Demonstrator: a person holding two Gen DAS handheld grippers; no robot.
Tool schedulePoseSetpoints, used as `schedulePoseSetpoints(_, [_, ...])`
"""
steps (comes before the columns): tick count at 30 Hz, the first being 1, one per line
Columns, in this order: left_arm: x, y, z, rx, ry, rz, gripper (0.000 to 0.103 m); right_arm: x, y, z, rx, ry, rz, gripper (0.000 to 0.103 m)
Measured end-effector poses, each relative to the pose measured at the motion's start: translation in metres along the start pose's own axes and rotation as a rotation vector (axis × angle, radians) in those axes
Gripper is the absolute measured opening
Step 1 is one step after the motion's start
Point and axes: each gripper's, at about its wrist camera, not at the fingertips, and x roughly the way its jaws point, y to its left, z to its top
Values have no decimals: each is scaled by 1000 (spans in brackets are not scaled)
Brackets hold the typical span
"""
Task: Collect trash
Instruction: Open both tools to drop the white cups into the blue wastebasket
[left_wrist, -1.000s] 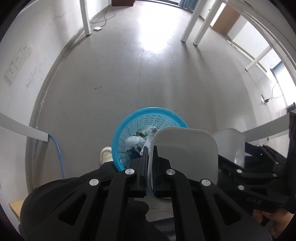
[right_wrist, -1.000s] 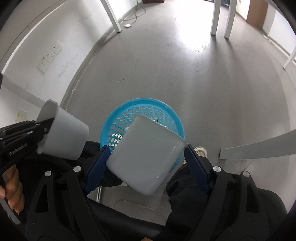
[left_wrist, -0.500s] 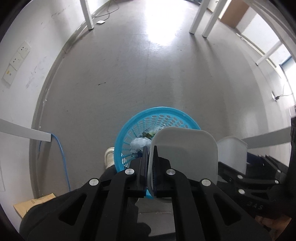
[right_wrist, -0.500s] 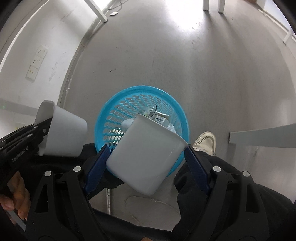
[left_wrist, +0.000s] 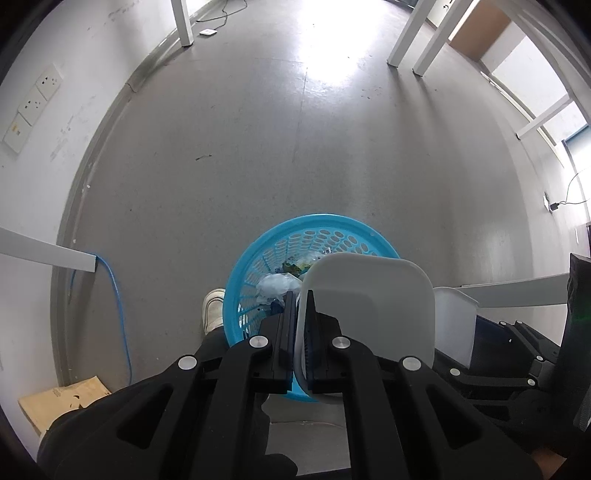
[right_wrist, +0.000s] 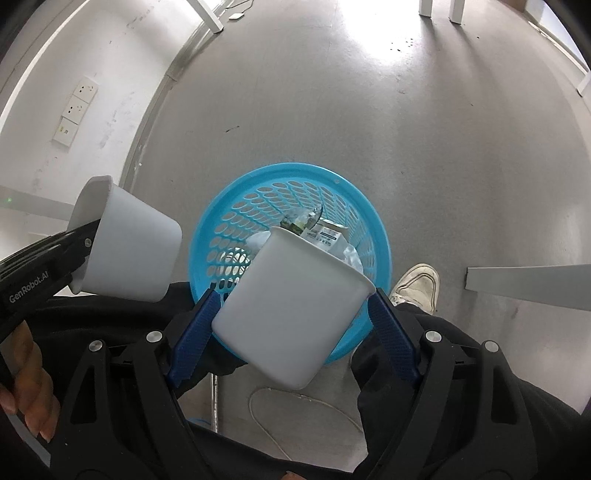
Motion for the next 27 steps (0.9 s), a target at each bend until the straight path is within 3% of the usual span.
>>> schedulePoseSetpoints(2, [-3,3,1,-26,-28,-19,14,0,-1,0,5,-2,4,81])
schedulePoseSetpoints(3, [-6,5,2,-38,-42,-31,33,0,-1,1,5,-1,13,94])
schedulePoseSetpoints(4, [-10,8,4,-54,-66,-38,50,1,-1,1,1,2,22,95])
schedulePoseSetpoints(18, [-8,1,5,-51,-70,-20,49,-6,13,-2,-59,-16,-35,95])
schedulePoseSetpoints(22, [-18,8,2,-70,-85,-30,49,-17,29,-9,-144,-59,-105,95])
schedulePoseSetpoints(27, [-38,20,-9,-119,-112,-79,50,-46,38,-25,-186,-132,-93,95])
